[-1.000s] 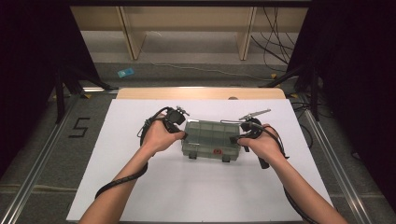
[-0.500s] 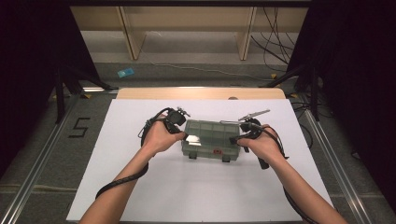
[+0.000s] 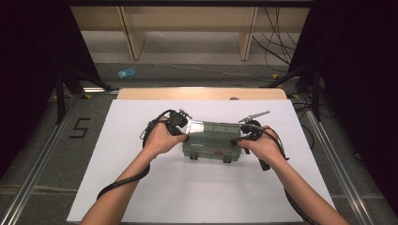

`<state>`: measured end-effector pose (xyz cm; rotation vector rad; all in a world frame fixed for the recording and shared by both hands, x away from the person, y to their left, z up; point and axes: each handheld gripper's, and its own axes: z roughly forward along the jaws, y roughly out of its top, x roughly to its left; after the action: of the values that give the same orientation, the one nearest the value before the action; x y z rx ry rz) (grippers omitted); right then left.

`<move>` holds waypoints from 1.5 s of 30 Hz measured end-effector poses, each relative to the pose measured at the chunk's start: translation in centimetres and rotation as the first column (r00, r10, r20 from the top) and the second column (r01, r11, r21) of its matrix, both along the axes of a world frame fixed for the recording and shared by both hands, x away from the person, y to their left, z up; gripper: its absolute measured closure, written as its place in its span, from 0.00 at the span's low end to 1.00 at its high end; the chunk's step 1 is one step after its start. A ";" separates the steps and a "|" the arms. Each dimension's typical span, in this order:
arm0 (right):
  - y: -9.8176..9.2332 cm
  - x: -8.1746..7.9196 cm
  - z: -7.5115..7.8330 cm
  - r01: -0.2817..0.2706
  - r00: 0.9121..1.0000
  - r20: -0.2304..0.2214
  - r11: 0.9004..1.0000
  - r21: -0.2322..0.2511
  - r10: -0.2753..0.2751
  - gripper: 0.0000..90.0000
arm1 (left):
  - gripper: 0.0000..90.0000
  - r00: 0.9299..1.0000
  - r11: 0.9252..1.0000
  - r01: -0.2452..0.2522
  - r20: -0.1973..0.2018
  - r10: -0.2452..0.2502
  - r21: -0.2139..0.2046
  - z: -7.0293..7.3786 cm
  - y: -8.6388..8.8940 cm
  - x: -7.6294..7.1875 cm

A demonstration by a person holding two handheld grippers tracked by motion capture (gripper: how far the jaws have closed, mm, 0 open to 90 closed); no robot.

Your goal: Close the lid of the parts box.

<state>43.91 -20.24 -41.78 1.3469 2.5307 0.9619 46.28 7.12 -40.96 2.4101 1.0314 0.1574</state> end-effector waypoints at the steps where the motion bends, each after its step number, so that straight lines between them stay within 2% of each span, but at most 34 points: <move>1: 0.0 0.0 0.0 0.001 1.000 -0.001 1.000 0.000 -0.001 1.00 | 1.00 1.000 1.000 -0.001 -0.002 0.001 0.002 -0.1 0.0 0.0; 4: 0.1 0.0 -0.1 -0.004 1.000 -0.005 1.000 -0.002 0.004 1.00 | 1.00 1.000 1.000 -0.002 0.001 0.002 0.010 -0.2 0.0 0.1; 5: 0.1 -0.1 -0.1 0.004 1.000 -0.024 1.000 -0.003 -0.005 1.00 | 1.00 1.000 1.000 -0.005 -0.010 0.005 0.001 -0.3 -0.1 0.0; 7: 0.1 0.0 -0.2 -0.004 1.000 -0.002 1.000 -0.005 0.004 1.00 | 1.00 1.000 1.000 -0.009 -0.012 0.009 -0.001 -0.3 -0.1 0.0; 13: 0.0 0.0 -0.4 -0.009 1.000 -0.011 1.000 -0.003 0.009 1.00 | 1.00 1.000 1.000 0.001 -0.007 -0.001 0.008 -0.4 -0.1 0.0; 14: 0.1 0.0 -0.6 0.000 1.000 0.008 1.000 0.011 0.000 1.00 | 1.00 1.000 1.000 0.001 -0.007 -0.001 0.008 -0.5 -0.2 0.0; 20: 0.3 0.0 -0.9 -0.004 1.000 0.003 1.000 0.005 0.004 1.00 | 1.00 1.000 1.000 0.006 -0.014 -0.006 0.022 -0.7 -0.2 0.1; 21: 0.3 0.0 -0.9 0.003 1.000 -0.011 1.000 0.003 -0.003 1.00 | 1.00 1.000 1.000 -0.001 -0.008 0.001 0.019 -0.8 -0.3 0.1; 25: 0.3 0.0 -1.0 -0.004 1.000 -0.005 1.000 0.003 0.004 1.00 | 1.00 1.000 1.000 0.010 -0.016 -0.009 0.019 -0.7 -0.3 0.1; 28: 0.3 0.0 -1.0 -0.004 1.000 -0.005 1.000 0.005 0.004 1.00 | 1.00 1.000 1.000 -0.004 -0.012 0.004 0.006 -0.8 -0.4 0.0; 32: 0.3 0.0 -0.9 -0.019 1.000 -0.017 0.999 -0.027 0.018 1.00 | 1.00 1.000 1.000 0.003 -0.006 -0.003 0.015 -0.8 -0.5 0.0; 36: 0.3 0.1 -0.9 -0.022 1.000 -0.013 0.999 -0.024 0.021 1.00 | 1.00 1.000 1.000 -0.004 0.002 0.004 0.008 -0.9 -0.5 -0.1; 39: 0.4 0.1 -1.1 -0.015 1.000 0.016 1.000 -0.007 0.015 1.00 | 1.00 1.000 1.000 0.003 -0.005 -0.003 -0.009 -1.1 -0.7 -0.1; 41: 0.6 0.0 -1.1 -0.006 1.000 0.009 1.000 -0.009 0.006 1.00 | 1.00 1.000 1.000 0.016 -0.002 -0.016 0.016 -1.4 -0.9 0.0; 42: 0.6 0.1 -1.3 -0.032 0.999 -0.008 0.998 -0.045 0.032 1.00 | 1.00 1.000 1.000 0.010 0.002 -0.010 0.012 -1.6 -1.0 0.0; 43: 0.6 0.1 -1.5 -0.027 0.999 -0.017 0.999 -0.025 0.027 1.00 | 1.00 1.000 1.000 0.013 0.008 -0.013 0.014 -1.6 -1.0 -0.1; 44: 0.7 0.1 -1.6 -0.020 1.000 0.005 1.000 -0.009 0.020 1.00 | 1.00 1.000 0.999 0.018 0.009 -0.018 0.028 -1.5 -1.0 0.0; 45: 0.6 0.1 -1.5 -0.034 0.999 -0.001 0.999 -0.028 0.034 1.00 | 1.00 1.000 0.999 0.017 0.010 -0.017 0.029 -1.5 -1.0 0.0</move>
<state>44.01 -19.60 -43.25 1.3009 2.5655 0.9284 46.27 6.09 -42.51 2.4410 1.0109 0.1796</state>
